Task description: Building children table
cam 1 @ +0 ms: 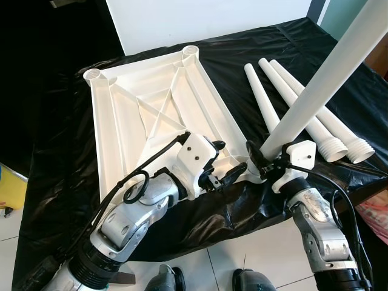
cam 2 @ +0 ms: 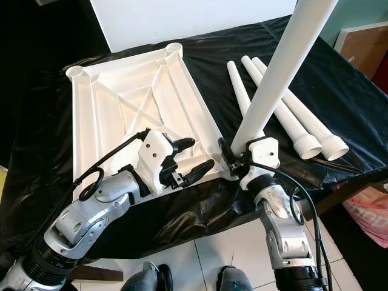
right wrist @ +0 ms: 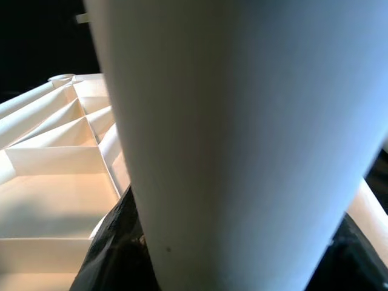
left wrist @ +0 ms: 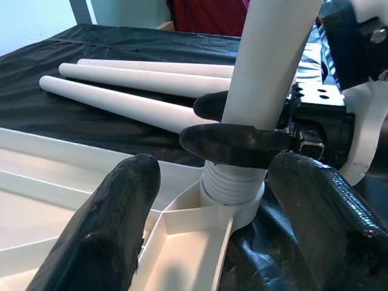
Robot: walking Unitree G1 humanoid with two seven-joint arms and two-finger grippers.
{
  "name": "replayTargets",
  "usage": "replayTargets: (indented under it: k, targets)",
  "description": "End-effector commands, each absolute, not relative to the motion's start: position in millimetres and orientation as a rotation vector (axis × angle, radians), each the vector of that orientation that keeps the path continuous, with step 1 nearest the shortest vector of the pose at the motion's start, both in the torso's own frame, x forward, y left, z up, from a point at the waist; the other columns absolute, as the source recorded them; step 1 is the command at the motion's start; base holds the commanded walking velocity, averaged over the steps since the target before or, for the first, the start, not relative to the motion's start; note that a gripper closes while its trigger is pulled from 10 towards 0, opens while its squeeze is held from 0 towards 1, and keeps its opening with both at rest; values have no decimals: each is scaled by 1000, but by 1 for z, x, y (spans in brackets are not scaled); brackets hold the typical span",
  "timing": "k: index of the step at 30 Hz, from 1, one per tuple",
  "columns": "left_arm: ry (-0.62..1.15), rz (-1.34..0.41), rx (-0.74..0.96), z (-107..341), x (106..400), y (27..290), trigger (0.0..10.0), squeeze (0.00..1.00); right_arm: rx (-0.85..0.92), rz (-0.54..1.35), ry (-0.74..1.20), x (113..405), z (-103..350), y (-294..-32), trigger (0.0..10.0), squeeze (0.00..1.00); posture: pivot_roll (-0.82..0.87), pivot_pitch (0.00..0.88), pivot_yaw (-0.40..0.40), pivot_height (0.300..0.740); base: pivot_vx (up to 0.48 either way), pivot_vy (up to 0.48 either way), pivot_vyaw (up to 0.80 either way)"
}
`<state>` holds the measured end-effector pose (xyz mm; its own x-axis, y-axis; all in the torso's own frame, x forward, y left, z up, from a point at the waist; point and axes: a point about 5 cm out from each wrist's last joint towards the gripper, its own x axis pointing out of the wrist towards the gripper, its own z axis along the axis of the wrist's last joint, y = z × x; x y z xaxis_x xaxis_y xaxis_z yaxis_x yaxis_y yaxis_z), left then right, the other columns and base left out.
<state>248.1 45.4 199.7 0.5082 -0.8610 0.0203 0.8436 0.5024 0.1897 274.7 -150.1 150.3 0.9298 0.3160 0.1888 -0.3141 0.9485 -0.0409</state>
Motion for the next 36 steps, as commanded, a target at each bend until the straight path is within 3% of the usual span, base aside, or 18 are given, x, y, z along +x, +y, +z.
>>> replayTargets:
  k: [1,17,23,36]
  targets:
    - [-127,-1221,180,201,237,40,10000,0,68,276,-3,275,120,-146,10000,0,-66,159,75,740,0,0,0]
    - [-137,-1217,183,202,237,40,10000,0,58,77,-57,274,136,-130,10000,0,-69,140,64,740,0,0,0]
    - [-145,-1211,184,203,238,40,10000,0,64,-77,-83,272,136,-132,10000,0,-67,131,57,740,0,0,0]
    - [-160,-1207,182,204,239,40,10000,0,37,-212,-100,272,138,-137,10000,0,-69,119,59,740,0,0,0]
